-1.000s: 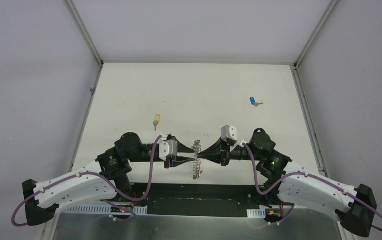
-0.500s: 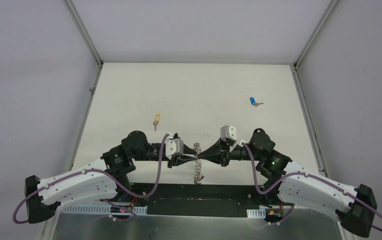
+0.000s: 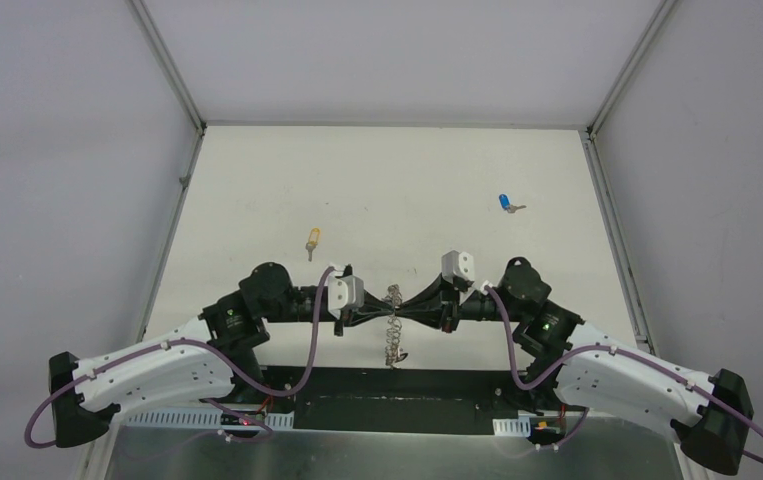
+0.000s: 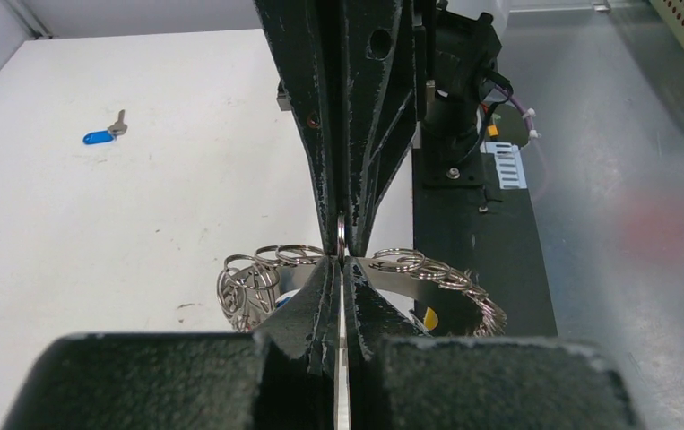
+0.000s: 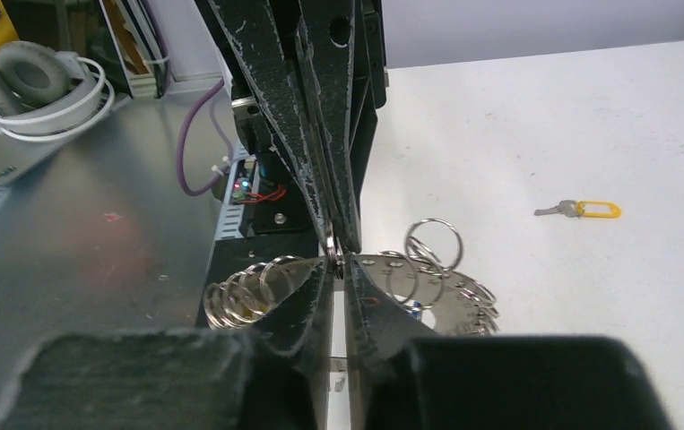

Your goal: Put the keys on the keyring

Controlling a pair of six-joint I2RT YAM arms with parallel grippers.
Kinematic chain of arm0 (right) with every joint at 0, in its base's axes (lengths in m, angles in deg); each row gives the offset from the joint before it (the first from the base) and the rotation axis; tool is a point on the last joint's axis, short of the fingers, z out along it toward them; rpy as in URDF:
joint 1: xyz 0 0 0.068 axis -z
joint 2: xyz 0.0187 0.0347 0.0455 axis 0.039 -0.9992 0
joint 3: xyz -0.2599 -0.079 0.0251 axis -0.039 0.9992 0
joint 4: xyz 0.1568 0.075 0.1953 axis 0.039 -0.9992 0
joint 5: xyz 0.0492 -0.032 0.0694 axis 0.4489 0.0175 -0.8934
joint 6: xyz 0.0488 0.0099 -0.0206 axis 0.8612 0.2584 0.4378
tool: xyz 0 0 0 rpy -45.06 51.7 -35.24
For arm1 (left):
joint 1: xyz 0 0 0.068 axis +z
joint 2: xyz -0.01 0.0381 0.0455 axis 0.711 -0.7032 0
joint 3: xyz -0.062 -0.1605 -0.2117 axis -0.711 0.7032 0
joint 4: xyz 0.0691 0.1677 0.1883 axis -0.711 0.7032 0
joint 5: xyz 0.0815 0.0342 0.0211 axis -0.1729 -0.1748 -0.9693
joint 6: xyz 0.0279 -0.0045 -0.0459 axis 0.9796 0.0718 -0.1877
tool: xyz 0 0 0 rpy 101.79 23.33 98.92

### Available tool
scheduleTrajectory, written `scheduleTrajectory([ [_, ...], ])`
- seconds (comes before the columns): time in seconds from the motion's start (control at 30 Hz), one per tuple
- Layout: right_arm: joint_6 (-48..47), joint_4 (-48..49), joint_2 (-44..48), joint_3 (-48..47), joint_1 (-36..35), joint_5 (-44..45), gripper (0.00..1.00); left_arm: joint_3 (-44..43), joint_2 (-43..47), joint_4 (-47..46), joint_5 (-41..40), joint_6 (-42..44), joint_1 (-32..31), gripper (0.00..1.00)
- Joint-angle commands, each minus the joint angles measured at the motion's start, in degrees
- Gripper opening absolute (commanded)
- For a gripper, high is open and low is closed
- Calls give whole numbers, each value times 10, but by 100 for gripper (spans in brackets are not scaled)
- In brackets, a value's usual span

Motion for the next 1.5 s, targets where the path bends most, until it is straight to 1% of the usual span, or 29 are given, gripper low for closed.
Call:
scheduleTrajectory([
  [0.0, 4, 8, 18, -16, -3, 20, 24, -20, 19, -10, -28, 1, -4, 0],
  [0.03, 3, -3, 20, -18, -3, 24, 36, -26, 19, 7, -36, 3, -4, 0],
  [0.07, 0, -13, 23, -21, -3, 27, 45, -34, 18, 30, -43, 8, -4, 0],
  [0.1, -4, -23, 26, -22, -3, 31, 51, -43, 17, 66, -50, 12, -4, 0],
  [0.13, -6, -31, 30, -25, -3, 34, 56, -53, 15, 90, -52, 16, -4, 0],
  [0.2, -15, -47, 38, -27, -3, 39, 61, -75, 7, 138, -57, 27, -4, 0],
  [0.27, -18, -60, 44, -29, -3, 44, 64, -99, -6, 188, -59, 38, -4, 0],
  [0.4, -36, -74, 45, -33, -3, 48, 65, -162, -45, 285, -51, 65, -4, 0],
  [0.5, -36, -70, 32, -37, -3, 39, 63, -212, -86, 354, -42, 86, -4, 0],
  [0.6, -31, -56, 11, -41, -3, 27, 59, -263, -120, 400, -52, 82, -4, 0],
  [0.8, -6, 12, -39, -42, -3, 10, 49, -355, -193, 501, -72, 74, -4, 0],
  [0.9, 3, 40, -65, -46, -4, 3, 45, -393, -225, 538, -67, 74, -4, 0],
  [1.03, 8, 62, -92, -53, -5, -1, 39, -416, -245, 555, -51, 76, -4, 0],
  [1.13, 10, 74, -97, -54, -6, -2, 32, -418, -251, 556, -51, 74, -4, 0],
  [1.33, 10, 77, -92, -52, -9, -16, 28, -421, -260, 555, -43, 64, -4, 0],
  [1.47, 9, 75, -94, -49, -11, -26, 21, -423, -264, 554, -38, 65, -4, 0],
])
